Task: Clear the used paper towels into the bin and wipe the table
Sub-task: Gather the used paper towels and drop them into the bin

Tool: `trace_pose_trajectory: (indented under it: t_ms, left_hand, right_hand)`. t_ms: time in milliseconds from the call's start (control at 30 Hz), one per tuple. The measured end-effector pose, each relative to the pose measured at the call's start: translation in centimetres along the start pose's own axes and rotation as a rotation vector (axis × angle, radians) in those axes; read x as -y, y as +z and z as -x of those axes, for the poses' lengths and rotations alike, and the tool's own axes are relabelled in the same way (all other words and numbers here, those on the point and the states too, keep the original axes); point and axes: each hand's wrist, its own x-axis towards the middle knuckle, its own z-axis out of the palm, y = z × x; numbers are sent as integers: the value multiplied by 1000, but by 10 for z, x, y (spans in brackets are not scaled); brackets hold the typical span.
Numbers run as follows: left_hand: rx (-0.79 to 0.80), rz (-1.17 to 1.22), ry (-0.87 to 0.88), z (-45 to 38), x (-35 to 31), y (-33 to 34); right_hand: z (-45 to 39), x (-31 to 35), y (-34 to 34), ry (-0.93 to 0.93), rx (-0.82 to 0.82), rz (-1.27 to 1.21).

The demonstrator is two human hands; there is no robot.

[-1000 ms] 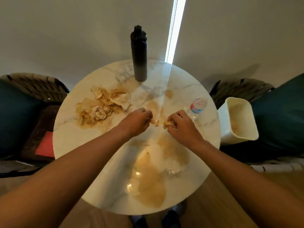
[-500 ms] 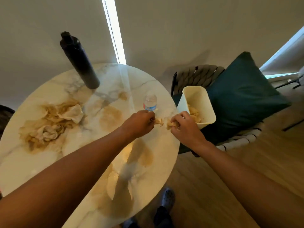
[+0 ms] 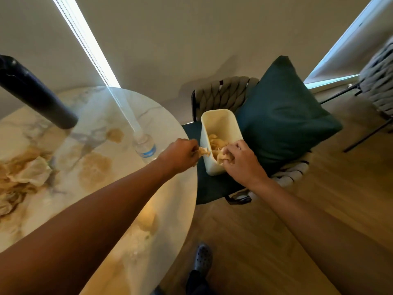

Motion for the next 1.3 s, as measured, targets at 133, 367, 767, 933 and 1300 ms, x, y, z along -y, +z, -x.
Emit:
trace_pose_trajectory:
  t_ms: [133,367,767,933,1300]
  left_hand:
    - [-6,76,-48,-35,-16,10]
    - [-62,112,-103,-88,-35,24]
    - [24,37,-23,-76,-25,32]
    - [81,34,19,-52,-19,31]
    - [101,-31,-4,34,25,11]
  right_hand:
    - [-14,-24,-8,16,-1,9]
    - [-39,-60,-14,26,23,-9]
    - [-42,-64,-4,-18,57,21]
    - [-36,-47,0,-38,53,36]
    - [-5,27,31,-129,84,76]
